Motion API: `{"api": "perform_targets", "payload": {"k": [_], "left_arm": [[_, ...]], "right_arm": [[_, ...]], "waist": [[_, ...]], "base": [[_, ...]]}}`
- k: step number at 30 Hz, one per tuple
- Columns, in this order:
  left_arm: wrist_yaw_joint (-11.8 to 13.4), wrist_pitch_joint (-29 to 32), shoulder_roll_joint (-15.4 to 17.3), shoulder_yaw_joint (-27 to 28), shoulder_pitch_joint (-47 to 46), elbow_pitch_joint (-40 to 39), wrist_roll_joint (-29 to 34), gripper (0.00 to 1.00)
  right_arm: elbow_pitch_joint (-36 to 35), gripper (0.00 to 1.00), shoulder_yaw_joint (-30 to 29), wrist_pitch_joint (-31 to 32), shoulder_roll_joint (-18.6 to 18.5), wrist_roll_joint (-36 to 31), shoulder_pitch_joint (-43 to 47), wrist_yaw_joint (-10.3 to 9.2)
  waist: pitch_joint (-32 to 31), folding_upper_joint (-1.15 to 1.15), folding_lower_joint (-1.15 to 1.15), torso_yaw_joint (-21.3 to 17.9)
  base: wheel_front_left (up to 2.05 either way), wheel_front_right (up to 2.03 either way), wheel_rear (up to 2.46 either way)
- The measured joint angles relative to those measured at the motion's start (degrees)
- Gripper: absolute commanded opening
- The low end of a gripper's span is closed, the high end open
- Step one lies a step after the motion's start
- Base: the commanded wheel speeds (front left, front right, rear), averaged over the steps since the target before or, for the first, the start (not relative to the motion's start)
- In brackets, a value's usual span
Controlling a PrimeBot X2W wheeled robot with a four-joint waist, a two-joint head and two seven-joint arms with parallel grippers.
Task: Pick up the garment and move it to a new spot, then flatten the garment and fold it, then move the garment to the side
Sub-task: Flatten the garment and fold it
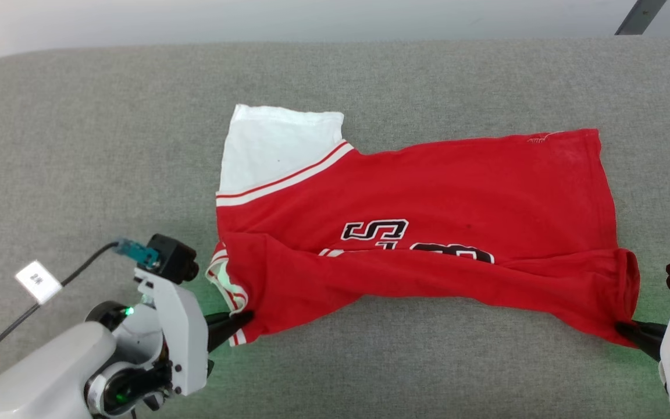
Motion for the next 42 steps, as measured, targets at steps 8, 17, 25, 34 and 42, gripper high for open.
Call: {"api": "perform_targets", "payload": {"k": [8, 17, 25, 34, 42], "left_arm": [[2.61, -8.46, 0.55, 3.31, 2.06, -3.89, 0.89, 1.00], [7.51, -32.01, 0.36, 11.48, 5.18, -3.59, 7.47, 1.00], [8.71, -35.10, -2.86, 16.49, -3.43, 7.86, 11.95, 1.00], [3.00, -23.46, -5.67, 12.79, -19.89, 27.16, 15.10, 1.00], [1.18, 5.75, -8.37, 7.75, -30.94, 43.32, 13.32, 1.00]], "right_arm": [[-2.65, 1.00, -7.33, -6.42, 4.72, -4.06, 4.13, 0.00], [-4.89, 1.00, -16.17, -25.60, 15.04, -13.17, 5.70, 0.00], [-5.71, 1.00, -18.48, -39.19, 23.45, -21.75, 0.41, 0.00], [-7.37, 1.00, -18.87, -42.92, 28.43, -22.90, -1.03, 0.00], [-8.04, 1.00, -19.37, -43.25, 30.05, -22.70, 0.00, 0.00]], "waist": [[-0.10, 0.00, 0.00, 0.49], [1.15, 0.00, 0.00, 0.07], [3.19, 0.00, 0.00, -2.48], [5.43, 0.00, 0.00, -8.70], [7.34, 0.00, 0.00, -14.20]], "base": [[0.00, 0.00, 0.00], [0.00, 0.00, 0.00], [0.00, 0.00, 0.00], [0.00, 0.00, 0.00], [0.00, 0.00, 0.00]]}}
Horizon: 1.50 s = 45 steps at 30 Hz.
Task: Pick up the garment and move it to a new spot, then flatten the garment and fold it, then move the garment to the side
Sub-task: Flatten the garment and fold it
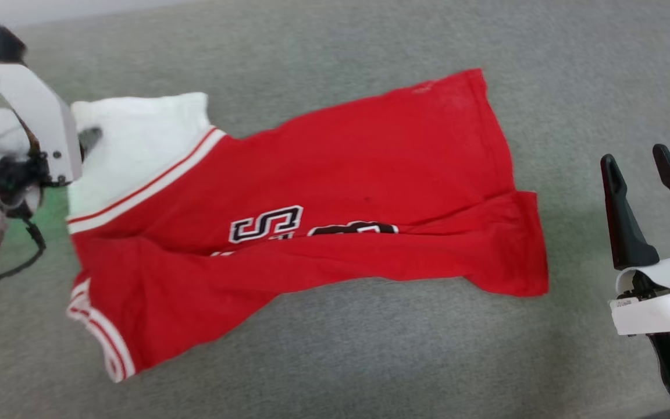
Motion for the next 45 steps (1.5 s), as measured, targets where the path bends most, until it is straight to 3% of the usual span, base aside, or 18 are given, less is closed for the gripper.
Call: {"api": "perform_targets", "payload": {"k": [3, 7, 9, 10, 15, 20, 22, 29, 37, 38, 40, 45], "left_arm": [[-0.30, 9.82, -0.40, -0.85, -3.54, 2.74, -1.07, 1.00], [-1.30, 13.81, -0.91, -1.07, -6.12, 3.93, -1.64, 1.00], [-1.92, 15.14, -1.25, -0.76, -6.61, 4.31, -2.87, 0.37], [-2.19, 15.29, -1.40, -0.65, -6.78, 4.38, -3.16, 0.00], [-3.28, 14.62, -2.45, -0.80, -7.40, 4.01, -3.37, 0.00], [-3.75, 14.19, -4.03, -1.10, -8.95, 2.86, -3.81, 0.00], [-3.80, 14.34, -4.81, -1.52, -9.94, 2.33, -3.81, 0.00], [-3.83, 14.52, -6.43, -2.20, -11.89, -1.30, -5.37, 0.00], [-4.21, 13.68, -6.16, -3.47, -13.00, -4.31, -6.90, 0.00], [-4.21, 13.45, -6.20, -3.63, -13.00, -4.56, -7.13, 0.00], [-4.21, 12.44, -6.16, -4.11, -12.94, -5.93, -7.49, 0.00], [-4.14, 7.12, -6.22, -4.90, -11.18, -8.18, -8.64, 0.00]], "right_arm": [[-0.15, 1.00, -0.11, 0.10, -0.03, 0.23, 0.42, 0.00], [-0.35, 1.00, -0.18, 0.69, -0.35, 0.52, 0.61, 0.00], [-0.42, 1.00, 0.14, 1.55, -1.04, 0.74, 0.31, 0.00], [-0.31, 1.00, 0.52, 2.36, -1.66, 0.83, -0.23, 0.00], [2.78, 1.00, 4.76, 11.41, -6.03, 2.55, -9.23, 0.00], [13.38, 1.00, 12.70, 26.46, -9.99, 6.14, -24.58, 0.00], [18.33, 1.00, 14.07, 30.89, -9.84, 10.06, -30.53, 0.00], [31.81, 1.00, 23.52, 46.54, -11.74, 14.08, -44.57, 0.00], [38.76, 1.00, 29.94, 48.60, -12.99, 15.13, -51.53, 0.00], [39.21, 0.87, 30.54, 48.10, -13.12, 15.26, -51.80, 0.00], [39.88, 0.00, 31.44, 46.40, -13.49, 16.30, -52.17, 0.00], [41.09, 0.00, 33.72, 40.78, -14.51, 18.34, -52.26, 0.01]], "waist": [[0.94, 0.00, 0.00, -1.25], [2.30, 0.00, 0.00, -1.98], [2.80, 0.00, 0.00, -1.95], [2.97, 0.00, 0.00, -1.77], [3.76, 0.00, 0.00, -0.46], [5.08, 0.00, 0.00, 1.47], [5.71, 0.00, 0.00, 2.47], [8.09, 0.00, 0.00, 5.88], [10.51, 0.00, 0.00, 8.14], [10.64, 0.00, 0.00, 8.36], [10.76, 0.00, 0.00, 8.79], [9.67, 0.00, 0.00, 9.56]], "base": [[0.00, 0.00, 0.00], [0.00, 0.00, 0.00], [0.00, 0.00, 0.00], [0.00, 0.00, 0.00], [0.00, 0.00, 0.00], [0.00, 0.00, 0.00], [0.00, 0.00, 0.00], [0.00, 0.00, 0.00], [0.00, 0.00, 0.00], [0.00, 0.00, 0.00], [0.00, 0.00, 0.00], [0.00, 0.00, 0.00]]}}
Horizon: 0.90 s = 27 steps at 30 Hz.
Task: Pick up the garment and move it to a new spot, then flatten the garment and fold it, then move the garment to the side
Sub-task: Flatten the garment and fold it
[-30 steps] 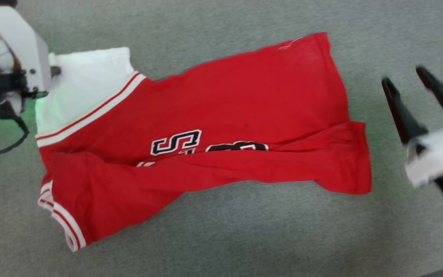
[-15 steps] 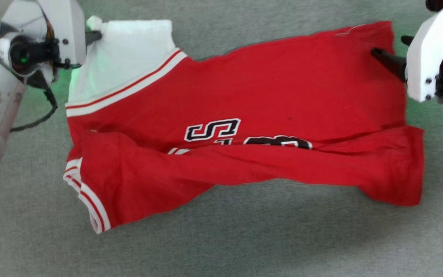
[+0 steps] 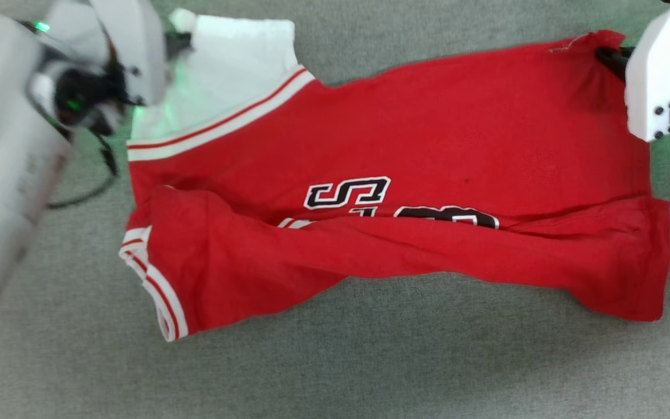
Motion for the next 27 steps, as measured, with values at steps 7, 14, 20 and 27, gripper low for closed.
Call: {"api": "perform_targets", "payload": {"k": [7, 14, 20, 27], "left_arm": [[-0.01, -7.88, 1.67, -1.70, 4.97, -9.04, -4.00, 0.00], [-0.01, -14.72, 7.34, -4.10, 11.94, -22.29, -8.37, 0.00], [-0.01, -21.31, 13.48, -7.04, 20.61, -35.62, -10.38, 0.00], [-0.01, -29.63, 20.16, -9.88, 30.02, -44.29, -10.83, 0.00]], "right_arm": [[-1.88, 0.00, 3.13, -7.31, -3.37, 4.47, 3.21, -0.01], [-7.17, 0.00, 4.92, -10.23, -9.06, 10.35, 10.46, -0.01], [-13.07, 0.00, 3.69, -12.72, -15.15, 13.01, 19.23, -0.01], [-19.16, 0.00, 0.30, -15.13, -19.86, 14.45, 32.82, -0.01]], "waist": [[-4.88, 0.00, 0.00, 1.24], [-11.13, 0.00, 0.00, 3.31], [-15.52, 0.00, 0.00, 6.01], [-18.88, 0.00, 0.00, 8.72]], "base": [[0.00, 0.00, 0.00], [0.00, 0.00, 0.00], [0.00, 0.00, 0.00], [0.00, 0.00, 0.00]]}}
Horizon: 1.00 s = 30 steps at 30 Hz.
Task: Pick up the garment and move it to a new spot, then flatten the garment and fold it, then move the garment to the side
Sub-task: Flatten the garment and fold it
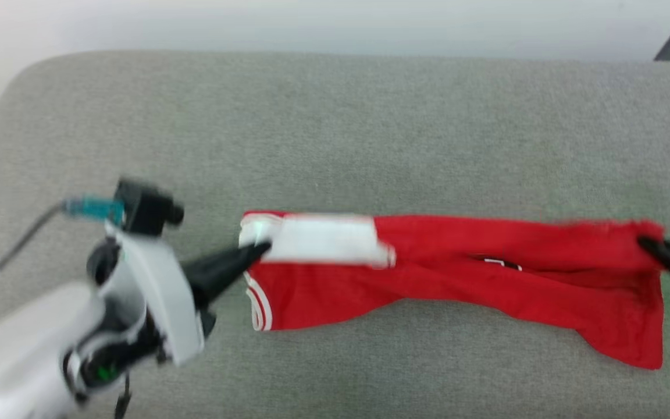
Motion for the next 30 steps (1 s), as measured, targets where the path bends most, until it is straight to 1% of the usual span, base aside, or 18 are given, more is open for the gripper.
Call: {"api": "perform_targets", "payload": {"k": [2, 5, 8, 12, 15, 18, 20, 21, 22, 23, 24, 27, 30], "left_arm": [[0.00, -1.65, 1.01, -1.12, 2.51, -0.64, 0.03, 0.00], [0.00, -4.10, 1.26, -2.27, 5.25, -0.35, -0.05, 0.00], [0.00, -5.50, -0.22, -3.53, 6.06, 1.89, 0.51, 0.00], [0.00, -6.62, -3.49, -4.63, 5.98, 6.34, 0.69, 0.00], [0.00, -6.86, -4.78, -5.42, 5.26, 9.93, 1.31, 0.00], [0.00, -6.90, -6.28, -6.32, 4.44, 12.12, 1.80, 0.00], [0.00, -7.61, -6.66, -6.78, 4.16, 12.96, 2.37, 0.00], [0.00, -8.38, -6.71, -6.86, 4.11, 13.19, 2.38, 0.33], [0.00, -9.31, -6.76, -6.92, 4.08, 13.29, 2.42, 0.56], [0.00, -10.38, -6.76, -6.94, 4.04, 13.46, 2.61, 0.89], [0.00, -11.37, -6.58, -6.95, 4.05, 13.50, 2.63, 1.00], [0.00, -14.91, -5.78, -6.89, 4.43, 13.34, 2.87, 1.00], [0.00, -17.58, -5.71, -6.13, 6.15, 13.83, 3.75, 1.00]], "right_arm": [[-0.60, 0.00, -1.68, -0.71, -0.12, 0.43, 3.60, 0.00], [-0.73, 0.00, -4.10, -1.79, 0.16, 0.09, 7.61, 0.00], [0.29, 0.00, -5.95, -2.90, 1.63, -2.19, 9.89, 0.00], [2.92, 0.00, -8.02, -4.50, 4.70, -6.68, 10.51, 0.00], [4.41, 0.00, -9.04, -5.45, 7.61, -8.24, 10.46, 0.00], [5.39, 0.00, -9.50, -6.02, 9.16, -9.78, 9.98, 0.00], [5.76, 0.00, -9.53, -6.49, 9.92, -10.71, 9.65, 0.00], [5.80, 0.27, -9.68, -6.87, 10.27, -10.73, 9.61, 0.00], [5.81, 0.49, -9.83, -7.03, 10.59, -10.69, 9.64, 0.00], [5.65, 1.00, -9.91, -7.26, 10.73, -10.67, 9.71, 0.00], [5.34, 1.00, -10.12, -7.50, 10.74, -10.57, 9.86, 0.00], [3.76, 1.00, -11.88, -7.75, 10.26, -9.00, 11.23, 0.00], [2.36, 1.00, -14.69, -7.27, 9.09, -6.68, 13.39, 0.00]], "waist": [[-0.58, 0.00, 0.00, 0.45], [-0.68, 0.00, 0.00, 0.79], [-0.02, 0.00, 0.00, 0.69], [1.06, 0.00, 0.00, 0.31], [1.87, 0.00, 0.00, -0.14], [2.47, 0.00, 0.00, -0.73], [2.67, 0.00, 0.00, -1.12], [2.68, 0.00, 0.00, -1.29], [2.59, 0.00, 0.00, -1.38], [2.41, 0.00, 0.00, -1.44], [2.17, 0.00, 0.00, -1.46], [1.17, 0.00, 0.00, -1.31], [0.07, 0.00, 0.00, -0.75]], "base": [[0.00, 0.00, 0.00], [0.00, 0.00, 0.00], [0.00, 0.00, 0.00], [0.00, 0.00, 0.00], [0.00, 0.00, 0.00], [0.00, 0.00, 0.00], [0.00, 0.00, 0.00], [0.00, 0.00, 0.00], [0.00, 0.00, 0.00], [0.00, 0.00, 0.00], [0.00, 0.00, 0.00], [0.00, 0.00, 0.00], [0.00, 0.00, 0.00]]}}
